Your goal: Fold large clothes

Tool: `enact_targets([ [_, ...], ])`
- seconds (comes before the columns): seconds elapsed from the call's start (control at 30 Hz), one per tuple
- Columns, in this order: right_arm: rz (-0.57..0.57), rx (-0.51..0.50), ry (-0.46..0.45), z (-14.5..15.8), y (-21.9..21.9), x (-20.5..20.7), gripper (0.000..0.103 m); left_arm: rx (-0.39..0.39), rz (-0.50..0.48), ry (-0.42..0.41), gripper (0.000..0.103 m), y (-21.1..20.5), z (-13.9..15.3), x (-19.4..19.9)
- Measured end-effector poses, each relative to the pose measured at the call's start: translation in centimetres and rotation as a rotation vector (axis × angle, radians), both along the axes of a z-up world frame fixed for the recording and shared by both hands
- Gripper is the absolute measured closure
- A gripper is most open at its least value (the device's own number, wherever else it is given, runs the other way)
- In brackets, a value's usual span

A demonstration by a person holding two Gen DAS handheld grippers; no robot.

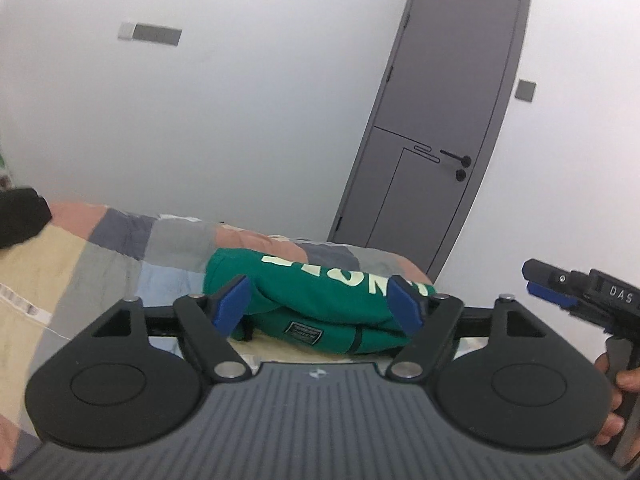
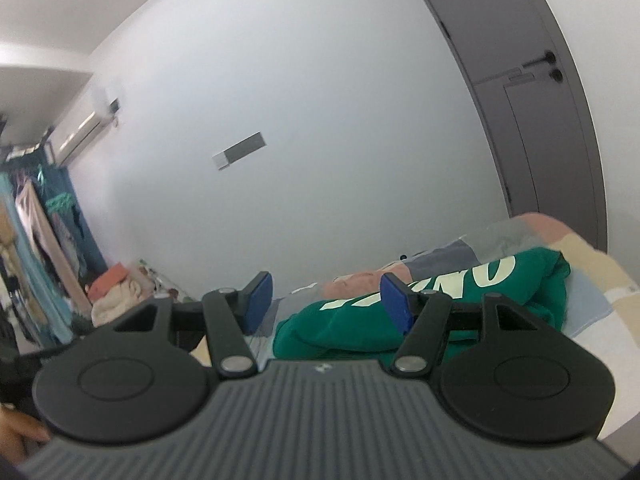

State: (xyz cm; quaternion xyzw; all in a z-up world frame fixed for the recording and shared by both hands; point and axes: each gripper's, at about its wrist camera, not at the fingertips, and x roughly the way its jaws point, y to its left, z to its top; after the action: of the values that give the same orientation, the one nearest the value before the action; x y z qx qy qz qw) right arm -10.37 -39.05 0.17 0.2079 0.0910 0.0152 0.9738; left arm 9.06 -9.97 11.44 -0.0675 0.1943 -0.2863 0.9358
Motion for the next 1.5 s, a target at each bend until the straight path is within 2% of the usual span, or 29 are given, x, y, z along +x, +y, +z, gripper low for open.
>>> enact_targets([
  [0.23, 0.002, -0.096, 0.011, -0.9, 3.1, -2.6, 0.040, 0.054, 0.014, -0.055, 0.006, 0.6, -0.5, -3.8],
  [0.43, -0.030, -0.181, 0.075, -2.0, 5.5, -3.6, 0.040, 0.102, 0.027, -0.078, 0.002, 1.1, -1.6, -5.8],
  [0.73, -0.045, -0.195, 0.132, -3.9, 7.4, -4.4, 0.040, 0.132, 0.072, -0.078, 0.000, 2.3, -3.3, -6.5],
  [0.97, -0.042, -0.206, 0.172, -5.1, 8.3, -4.1, 0.040, 0.140, 0.076, -0.041, 0.000, 2.8, -4.5, -6.0],
  [1.5, -0.052, -0.196, 0.215, -5.8, 8.7, -4.2, 0.040, 0.171, 0.108, -0.039, 0.000, 2.3, -4.9, -6.0],
])
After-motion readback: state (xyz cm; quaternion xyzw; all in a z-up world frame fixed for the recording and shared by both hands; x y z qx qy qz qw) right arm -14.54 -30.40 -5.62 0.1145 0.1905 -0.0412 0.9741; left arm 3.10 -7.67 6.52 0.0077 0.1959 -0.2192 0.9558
